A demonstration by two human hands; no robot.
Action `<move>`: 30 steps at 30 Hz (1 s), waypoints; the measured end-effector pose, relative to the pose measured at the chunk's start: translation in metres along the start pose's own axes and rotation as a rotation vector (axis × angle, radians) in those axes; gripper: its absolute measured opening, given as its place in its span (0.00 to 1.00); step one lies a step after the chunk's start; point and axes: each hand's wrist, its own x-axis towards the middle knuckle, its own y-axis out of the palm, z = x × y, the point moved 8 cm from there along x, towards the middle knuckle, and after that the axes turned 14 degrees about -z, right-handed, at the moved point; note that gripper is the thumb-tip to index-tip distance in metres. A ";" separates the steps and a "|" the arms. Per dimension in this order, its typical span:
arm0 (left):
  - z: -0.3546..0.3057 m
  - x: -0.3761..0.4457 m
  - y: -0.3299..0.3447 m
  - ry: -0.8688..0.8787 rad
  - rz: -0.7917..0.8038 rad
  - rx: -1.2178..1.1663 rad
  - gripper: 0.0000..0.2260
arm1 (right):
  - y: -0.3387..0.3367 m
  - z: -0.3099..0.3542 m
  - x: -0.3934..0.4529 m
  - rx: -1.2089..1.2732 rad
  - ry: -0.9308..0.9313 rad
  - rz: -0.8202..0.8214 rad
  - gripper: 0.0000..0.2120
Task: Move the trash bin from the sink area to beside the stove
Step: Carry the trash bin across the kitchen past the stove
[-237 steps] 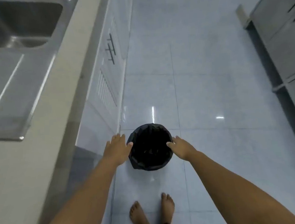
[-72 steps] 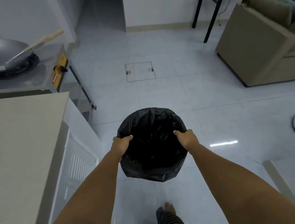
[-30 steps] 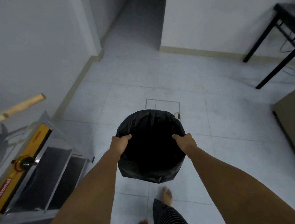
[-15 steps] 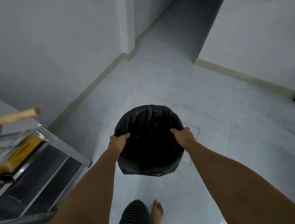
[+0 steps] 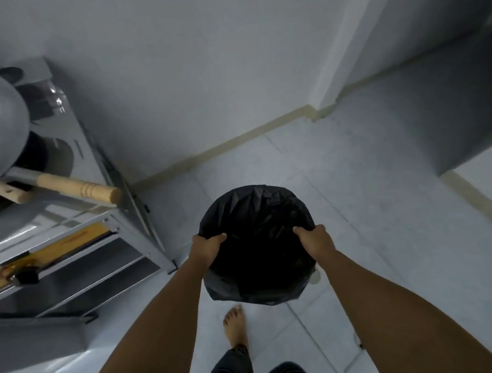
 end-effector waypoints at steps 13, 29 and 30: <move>-0.036 0.091 -0.033 -0.111 -0.222 -0.120 0.35 | 0.123 0.122 0.088 -0.152 -0.180 0.185 0.32; 0.079 0.296 0.022 -0.272 -0.430 -0.224 0.33 | 0.333 0.126 0.254 -0.293 -0.322 0.367 0.32; 0.089 0.306 0.024 -0.278 -0.440 -0.228 0.34 | 0.345 0.121 0.262 -0.288 -0.322 0.371 0.32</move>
